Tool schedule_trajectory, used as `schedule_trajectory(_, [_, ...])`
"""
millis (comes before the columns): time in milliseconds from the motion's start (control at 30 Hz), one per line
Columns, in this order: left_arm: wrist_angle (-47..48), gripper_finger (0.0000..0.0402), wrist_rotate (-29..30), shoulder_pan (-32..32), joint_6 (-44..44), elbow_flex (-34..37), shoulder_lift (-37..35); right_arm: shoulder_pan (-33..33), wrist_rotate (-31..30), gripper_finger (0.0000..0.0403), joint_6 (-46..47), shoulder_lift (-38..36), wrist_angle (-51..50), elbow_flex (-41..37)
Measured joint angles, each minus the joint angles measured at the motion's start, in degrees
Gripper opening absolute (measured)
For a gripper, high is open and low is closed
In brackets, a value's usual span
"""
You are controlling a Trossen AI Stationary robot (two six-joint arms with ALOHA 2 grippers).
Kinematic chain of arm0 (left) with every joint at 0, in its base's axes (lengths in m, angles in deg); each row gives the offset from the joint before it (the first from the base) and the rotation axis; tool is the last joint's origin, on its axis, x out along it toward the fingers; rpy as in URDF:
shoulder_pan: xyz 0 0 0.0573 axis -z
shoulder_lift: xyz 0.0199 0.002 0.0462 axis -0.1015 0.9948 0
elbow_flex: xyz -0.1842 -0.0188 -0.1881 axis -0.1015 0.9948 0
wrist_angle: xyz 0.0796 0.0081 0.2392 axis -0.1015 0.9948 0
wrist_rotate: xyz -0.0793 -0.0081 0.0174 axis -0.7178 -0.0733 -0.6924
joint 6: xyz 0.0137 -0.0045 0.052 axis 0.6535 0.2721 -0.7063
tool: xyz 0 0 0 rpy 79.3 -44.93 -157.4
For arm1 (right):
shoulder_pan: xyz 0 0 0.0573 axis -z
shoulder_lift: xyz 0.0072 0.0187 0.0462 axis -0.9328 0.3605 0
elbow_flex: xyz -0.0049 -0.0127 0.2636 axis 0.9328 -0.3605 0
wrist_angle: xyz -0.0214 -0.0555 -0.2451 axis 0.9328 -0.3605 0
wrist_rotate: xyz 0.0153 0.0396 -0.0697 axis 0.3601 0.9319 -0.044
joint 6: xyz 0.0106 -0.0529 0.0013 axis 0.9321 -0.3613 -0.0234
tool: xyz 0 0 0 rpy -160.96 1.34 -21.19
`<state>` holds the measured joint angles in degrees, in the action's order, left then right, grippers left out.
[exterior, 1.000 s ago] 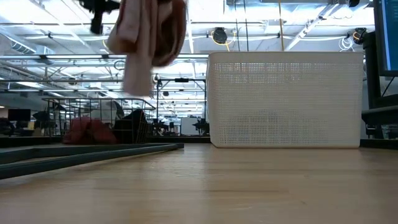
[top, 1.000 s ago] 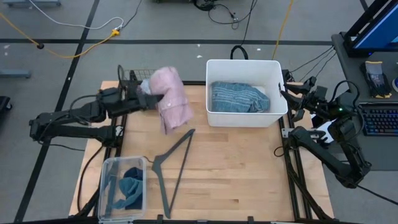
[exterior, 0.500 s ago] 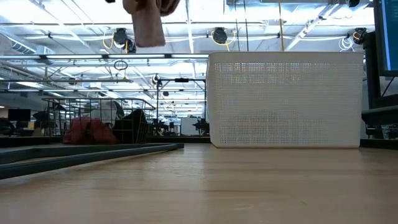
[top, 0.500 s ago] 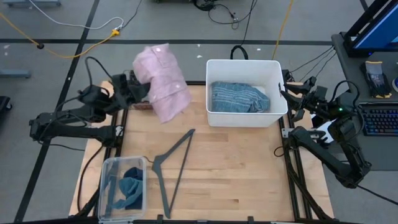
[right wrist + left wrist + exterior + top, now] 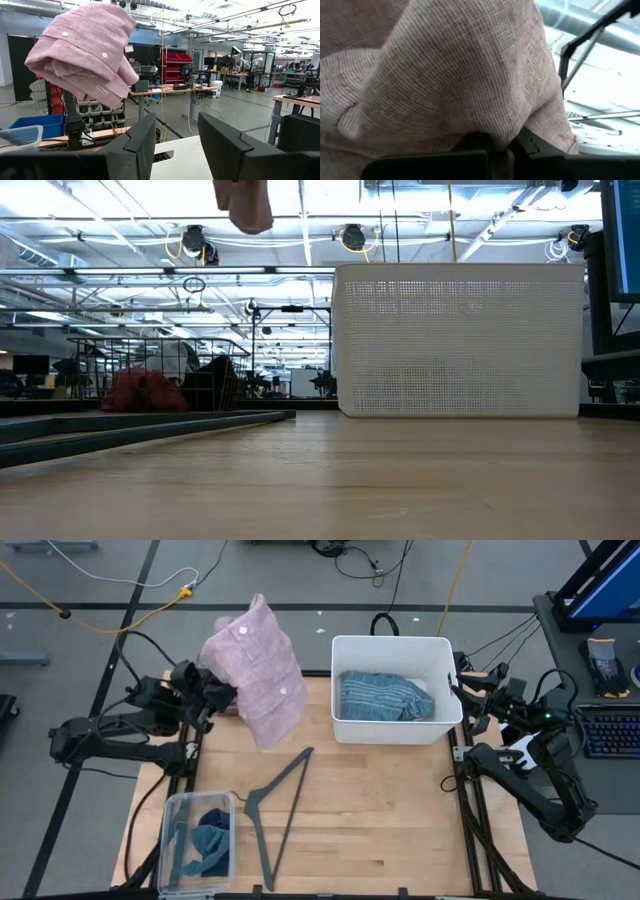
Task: Pick & Place Cloths
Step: Put the pink shirt into the white bin
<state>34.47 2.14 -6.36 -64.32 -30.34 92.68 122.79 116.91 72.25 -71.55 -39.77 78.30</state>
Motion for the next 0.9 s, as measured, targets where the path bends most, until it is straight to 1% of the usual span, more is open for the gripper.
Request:
schedule_trajectory(167, [-2.0, 0.0015, -0.79, -0.17, -0.08, -0.02, 2.17, 0.01, -0.15, 0.0139, -0.02, 0.49, 0.29, -0.26])
schedule_trajectory(400, [-3.12, 0.0015, -0.84, -0.15, -0.32, 0.0, 2.34, 0.01, -0.17, 0.0139, -0.01, 0.63, 0.48, -2.29])
schedule_trajectory(467, [-3.7, 0.0015, 0.24, -0.15, -0.72, -0.04, 2.34, 0.01, -0.17, 0.0139, 0.0, 0.63, 0.76, -2.55])
schedule_trajectory(567, [-1.03, 0.0015, 2.63, -0.16, -1.8, -2.22, 3.48, 0.01, -0.06, 0.0139, -0.02, 0.63, 2.35, -2.64])
schedule_trajectory(633, [2.35, 0.0015, 2.84, -0.2, -2.55, -5.16, 5.69, 0.01, 0.13, 0.0139, 0.02, 0.63, 3.81, -2.64])
schedule_trajectory(700, [8.02, 0.0015, 2.78, -0.15, -3.84, -9.47, 8.63, -0.01, 0.48, 0.0139, 0.0, 0.61, 3.98, -2.64])
schedule_trajectory(900, [31.63, 0.0015, 3.52, -1.64, -6.69, -27.02, 19.79, 0.01, 0.33, 0.0139, -1.03, 0.61, 0.96, -2.64])
